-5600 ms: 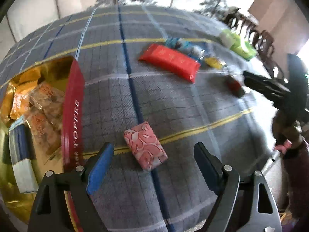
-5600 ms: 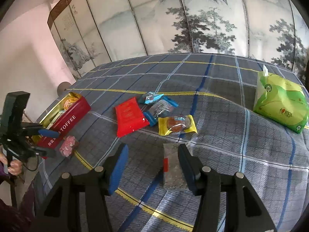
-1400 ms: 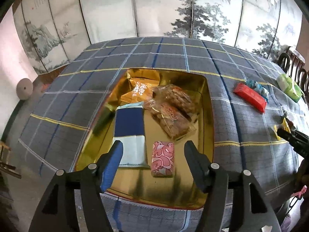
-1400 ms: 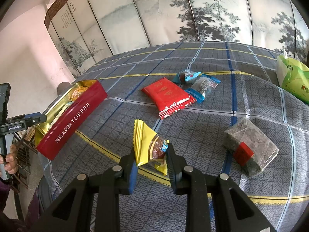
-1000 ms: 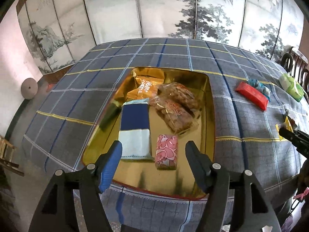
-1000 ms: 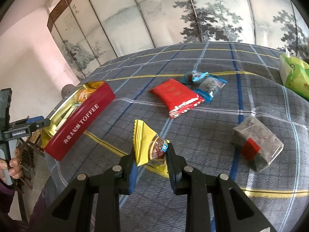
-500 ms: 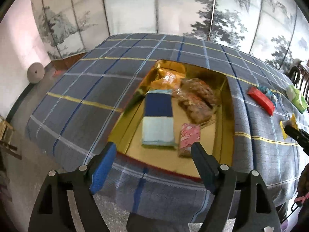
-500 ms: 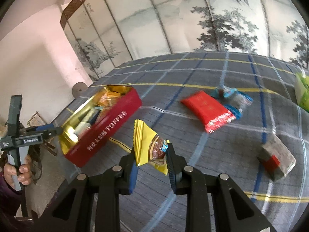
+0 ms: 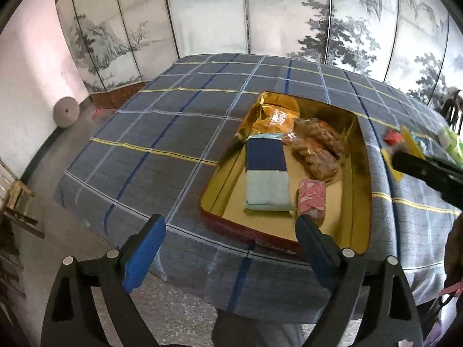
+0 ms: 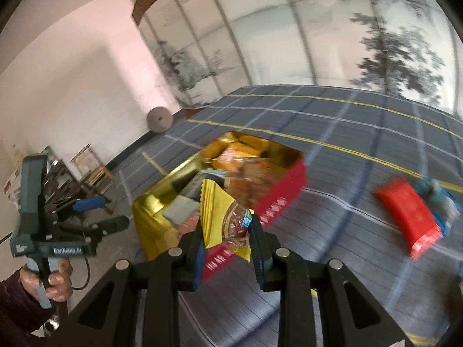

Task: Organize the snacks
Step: 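Carry the yellow-wrapped candy into the gold tray and open the right gripper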

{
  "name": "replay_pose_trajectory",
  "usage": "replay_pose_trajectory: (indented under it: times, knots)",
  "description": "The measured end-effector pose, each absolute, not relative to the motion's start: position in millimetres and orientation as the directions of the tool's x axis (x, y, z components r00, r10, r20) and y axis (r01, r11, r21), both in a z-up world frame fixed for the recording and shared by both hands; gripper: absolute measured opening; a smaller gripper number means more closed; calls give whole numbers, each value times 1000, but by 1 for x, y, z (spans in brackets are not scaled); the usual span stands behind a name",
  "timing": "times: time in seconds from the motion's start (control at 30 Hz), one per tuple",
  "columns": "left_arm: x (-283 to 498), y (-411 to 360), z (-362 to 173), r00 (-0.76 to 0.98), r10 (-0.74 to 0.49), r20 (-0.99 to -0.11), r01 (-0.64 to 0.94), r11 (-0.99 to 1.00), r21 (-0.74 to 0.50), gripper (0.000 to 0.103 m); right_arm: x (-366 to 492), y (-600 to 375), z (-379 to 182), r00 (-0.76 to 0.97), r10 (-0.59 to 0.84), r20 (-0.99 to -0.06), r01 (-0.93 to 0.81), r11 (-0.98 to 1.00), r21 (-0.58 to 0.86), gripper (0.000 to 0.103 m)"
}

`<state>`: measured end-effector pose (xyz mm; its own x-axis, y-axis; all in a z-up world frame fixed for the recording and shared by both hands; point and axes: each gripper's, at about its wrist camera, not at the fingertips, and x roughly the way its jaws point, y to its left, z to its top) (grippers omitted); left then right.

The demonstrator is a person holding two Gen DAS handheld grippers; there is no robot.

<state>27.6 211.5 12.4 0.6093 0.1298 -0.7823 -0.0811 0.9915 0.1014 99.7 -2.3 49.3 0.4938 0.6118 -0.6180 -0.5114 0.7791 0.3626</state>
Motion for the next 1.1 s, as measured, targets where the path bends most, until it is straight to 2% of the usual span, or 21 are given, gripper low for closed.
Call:
replay_pose_trajectory:
  times: [0.4, 1.1]
  knots:
    - [27, 223, 5, 602, 172, -780, -93, 985, 145, 94, 147, 59, 33, 399, 641, -656, -518, 748, 415, 27]
    - [27, 241, -9, 567, 164, -807, -104, 986, 127, 94, 169, 87, 16, 364, 615, -699, -486, 766, 421, 28]
